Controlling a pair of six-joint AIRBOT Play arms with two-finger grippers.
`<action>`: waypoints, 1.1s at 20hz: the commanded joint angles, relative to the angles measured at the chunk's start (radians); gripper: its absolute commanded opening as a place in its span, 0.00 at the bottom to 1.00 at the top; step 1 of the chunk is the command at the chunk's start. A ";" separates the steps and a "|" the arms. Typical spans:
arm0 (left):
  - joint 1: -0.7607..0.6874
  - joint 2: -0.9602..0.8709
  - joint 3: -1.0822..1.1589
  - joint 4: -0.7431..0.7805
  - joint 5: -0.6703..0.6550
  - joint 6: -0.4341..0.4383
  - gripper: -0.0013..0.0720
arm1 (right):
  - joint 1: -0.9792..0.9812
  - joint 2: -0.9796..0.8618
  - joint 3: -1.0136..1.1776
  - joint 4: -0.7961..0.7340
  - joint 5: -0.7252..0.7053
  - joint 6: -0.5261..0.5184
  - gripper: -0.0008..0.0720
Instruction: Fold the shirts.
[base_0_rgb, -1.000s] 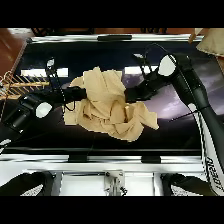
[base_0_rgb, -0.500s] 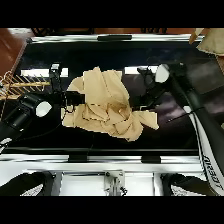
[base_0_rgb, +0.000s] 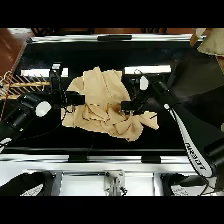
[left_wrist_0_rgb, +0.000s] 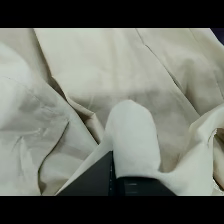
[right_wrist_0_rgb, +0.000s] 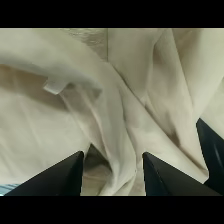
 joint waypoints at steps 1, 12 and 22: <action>0.001 -0.001 0.000 0.001 0.000 0.003 0.08 | 0.003 -0.035 -0.001 -0.011 0.006 0.027 0.52; 0.163 0.186 0.447 0.000 -0.034 0.088 0.08 | 0.002 0.395 0.408 -0.024 -0.148 -0.248 0.11; 0.158 0.364 0.562 0.054 -0.595 0.107 0.08 | 0.002 0.623 0.472 0.113 0.089 -0.161 0.11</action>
